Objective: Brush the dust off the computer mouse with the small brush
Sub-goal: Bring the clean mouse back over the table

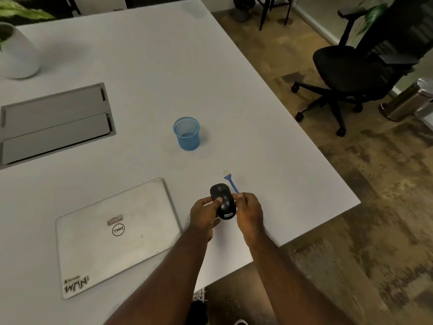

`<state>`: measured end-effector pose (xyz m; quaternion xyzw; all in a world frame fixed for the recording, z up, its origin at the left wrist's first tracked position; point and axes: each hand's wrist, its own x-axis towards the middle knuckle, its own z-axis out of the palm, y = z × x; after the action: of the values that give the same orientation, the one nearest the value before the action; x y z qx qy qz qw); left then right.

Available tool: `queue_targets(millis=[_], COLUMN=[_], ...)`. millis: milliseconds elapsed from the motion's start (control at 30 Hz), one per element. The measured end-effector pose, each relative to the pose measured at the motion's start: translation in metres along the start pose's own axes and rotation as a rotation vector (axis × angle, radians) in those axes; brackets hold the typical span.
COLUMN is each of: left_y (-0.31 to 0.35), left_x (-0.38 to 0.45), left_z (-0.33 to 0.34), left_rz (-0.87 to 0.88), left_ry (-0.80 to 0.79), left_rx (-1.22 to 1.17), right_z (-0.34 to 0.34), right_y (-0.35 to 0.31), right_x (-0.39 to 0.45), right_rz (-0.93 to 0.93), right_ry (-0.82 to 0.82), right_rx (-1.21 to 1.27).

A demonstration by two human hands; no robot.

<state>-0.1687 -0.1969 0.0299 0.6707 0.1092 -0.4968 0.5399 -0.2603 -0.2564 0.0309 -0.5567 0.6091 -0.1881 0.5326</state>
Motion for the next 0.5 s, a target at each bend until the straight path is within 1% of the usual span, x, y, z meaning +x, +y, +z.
queue_targets(millis=[100, 500], left_y=[-0.003, -0.015], left_x=[0.018, 0.051], left_z=[0.004, 0.009], left_rz=[0.027, 0.05], left_ry=[0.05, 0.119], left_rx=[0.054, 0.176], right_z=[0.009, 0.024], right_y=[0.007, 0.025], right_x=[0.018, 0.044], right_rz=[0.017, 0.051], right_ry=[0.004, -0.001], right_rx=[-0.032, -0.102])
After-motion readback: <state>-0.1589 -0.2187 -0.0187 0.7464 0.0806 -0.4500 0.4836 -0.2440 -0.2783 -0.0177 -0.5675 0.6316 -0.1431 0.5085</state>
